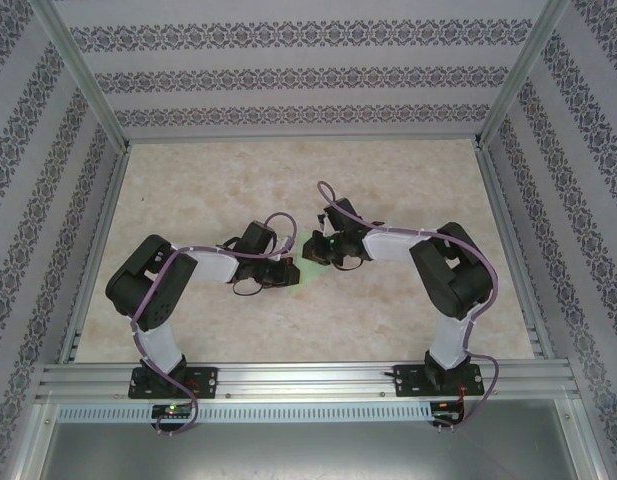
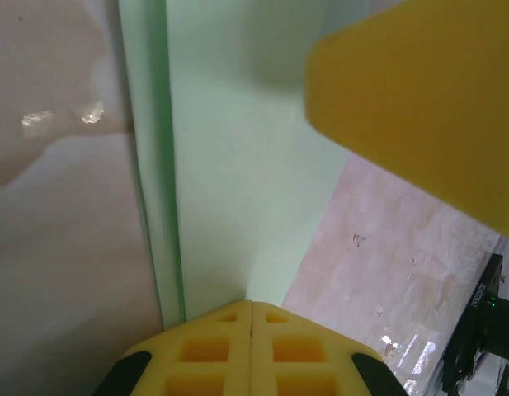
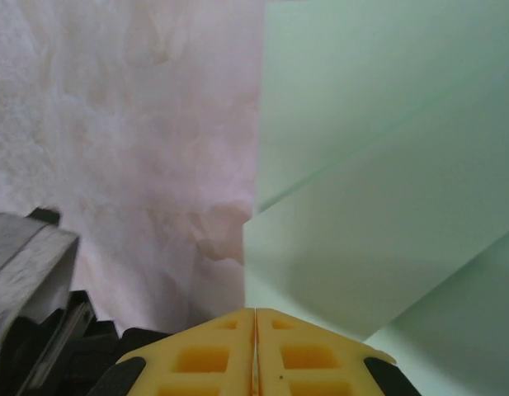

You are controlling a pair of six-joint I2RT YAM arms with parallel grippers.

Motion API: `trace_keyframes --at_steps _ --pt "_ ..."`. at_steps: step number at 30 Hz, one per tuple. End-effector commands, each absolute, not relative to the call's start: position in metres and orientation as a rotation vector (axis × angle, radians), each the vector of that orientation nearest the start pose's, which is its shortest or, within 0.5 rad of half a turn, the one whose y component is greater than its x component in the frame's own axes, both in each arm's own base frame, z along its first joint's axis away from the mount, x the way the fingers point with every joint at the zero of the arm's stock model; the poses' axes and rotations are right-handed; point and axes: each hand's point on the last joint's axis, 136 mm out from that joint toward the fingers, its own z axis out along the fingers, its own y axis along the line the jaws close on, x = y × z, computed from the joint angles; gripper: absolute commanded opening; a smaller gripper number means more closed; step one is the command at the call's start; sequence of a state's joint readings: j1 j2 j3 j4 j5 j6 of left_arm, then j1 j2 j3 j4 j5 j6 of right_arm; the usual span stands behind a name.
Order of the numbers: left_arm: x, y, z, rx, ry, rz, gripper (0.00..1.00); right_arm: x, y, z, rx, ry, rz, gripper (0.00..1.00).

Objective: Fold a paper plane with a square sheet of paper (pick it up from the middle)
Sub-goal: Fourth fold the wing at the center of the table.

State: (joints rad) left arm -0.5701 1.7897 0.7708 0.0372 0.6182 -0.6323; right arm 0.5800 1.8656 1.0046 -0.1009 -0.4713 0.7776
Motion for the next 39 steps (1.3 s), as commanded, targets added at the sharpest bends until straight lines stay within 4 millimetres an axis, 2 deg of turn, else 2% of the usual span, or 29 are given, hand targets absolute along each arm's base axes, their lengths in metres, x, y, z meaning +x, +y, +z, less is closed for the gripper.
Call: trace_keyframes --at_steps 1,10,15,19,27,34,39 --pt "0.216 -0.247 -0.04 0.105 3.052 -0.936 0.02 0.319 0.293 0.009 0.12 2.8 1.007 0.09" --pt "0.214 -0.248 -0.04 0.123 3.062 -0.95 0.04 0.317 0.271 -0.017 0.21 2.853 0.881 0.07" --pt "0.203 -0.251 -0.029 0.203 3.065 -1.006 0.06 0.317 0.269 -0.016 0.216 2.852 0.875 0.07" --pt "0.191 -0.236 -0.032 0.219 3.145 -0.894 0.07 0.319 0.269 -0.016 0.214 2.851 0.865 0.07" --pt "0.18 -0.237 -0.019 0.255 3.136 -0.974 0.09 0.319 0.269 -0.02 0.218 2.865 0.852 0.07" --pt "0.159 -0.222 -0.032 0.221 3.206 -0.932 0.09 0.318 0.269 -0.018 0.214 2.858 0.854 0.07" --pt "0.149 -0.22 -0.038 0.21 3.224 -0.96 0.09 0.319 0.268 -0.021 0.213 2.866 0.844 0.07"
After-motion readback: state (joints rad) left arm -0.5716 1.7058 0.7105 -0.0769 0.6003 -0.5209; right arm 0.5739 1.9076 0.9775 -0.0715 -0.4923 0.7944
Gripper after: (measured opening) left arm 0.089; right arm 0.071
